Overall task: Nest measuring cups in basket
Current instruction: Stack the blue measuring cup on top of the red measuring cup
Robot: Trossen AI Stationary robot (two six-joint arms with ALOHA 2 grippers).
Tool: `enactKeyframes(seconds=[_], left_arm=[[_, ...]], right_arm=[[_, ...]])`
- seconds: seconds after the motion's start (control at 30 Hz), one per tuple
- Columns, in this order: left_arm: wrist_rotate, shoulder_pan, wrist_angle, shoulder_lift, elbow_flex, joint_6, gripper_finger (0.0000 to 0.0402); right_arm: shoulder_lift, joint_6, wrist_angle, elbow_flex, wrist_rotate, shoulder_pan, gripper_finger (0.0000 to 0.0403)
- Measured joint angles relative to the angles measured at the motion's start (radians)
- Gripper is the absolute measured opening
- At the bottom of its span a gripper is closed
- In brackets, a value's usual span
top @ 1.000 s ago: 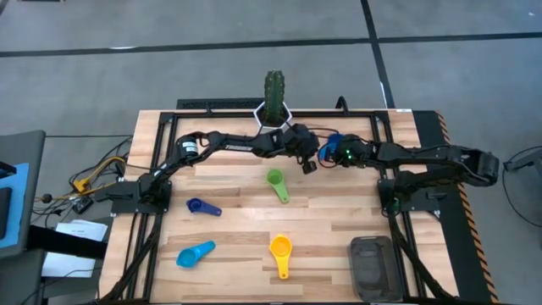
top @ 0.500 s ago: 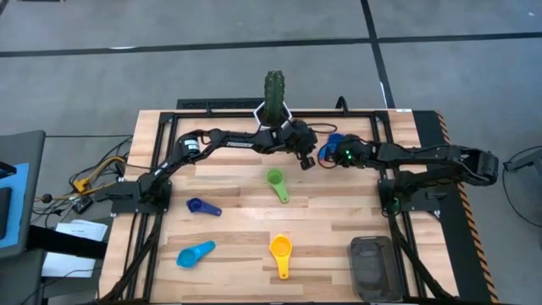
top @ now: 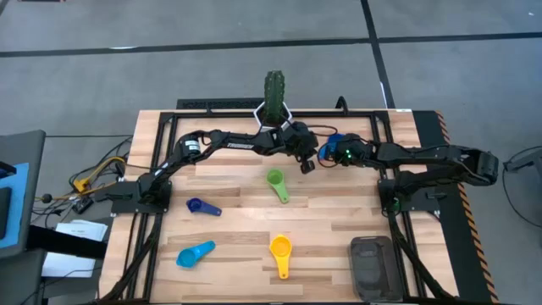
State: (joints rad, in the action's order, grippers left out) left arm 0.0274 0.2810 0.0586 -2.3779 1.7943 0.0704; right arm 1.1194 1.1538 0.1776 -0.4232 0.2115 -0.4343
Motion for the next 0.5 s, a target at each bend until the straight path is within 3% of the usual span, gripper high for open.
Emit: enactKeyframes(seconds=[0.33, 0.5], left_arm=[[0.021, -0.01, 0.001, 0.0, 0.0, 0.0, 0.0], [-0.017, -0.01, -0.003, 0.001, 0.0, 0.002, 0.0]], right_arm=[[0.0, -0.003, 0.0, 0.0, 0.004, 0.0, 0.0007], [-0.001, -0.003, 0.001, 0.0, 0.0, 0.003, 0.001]])
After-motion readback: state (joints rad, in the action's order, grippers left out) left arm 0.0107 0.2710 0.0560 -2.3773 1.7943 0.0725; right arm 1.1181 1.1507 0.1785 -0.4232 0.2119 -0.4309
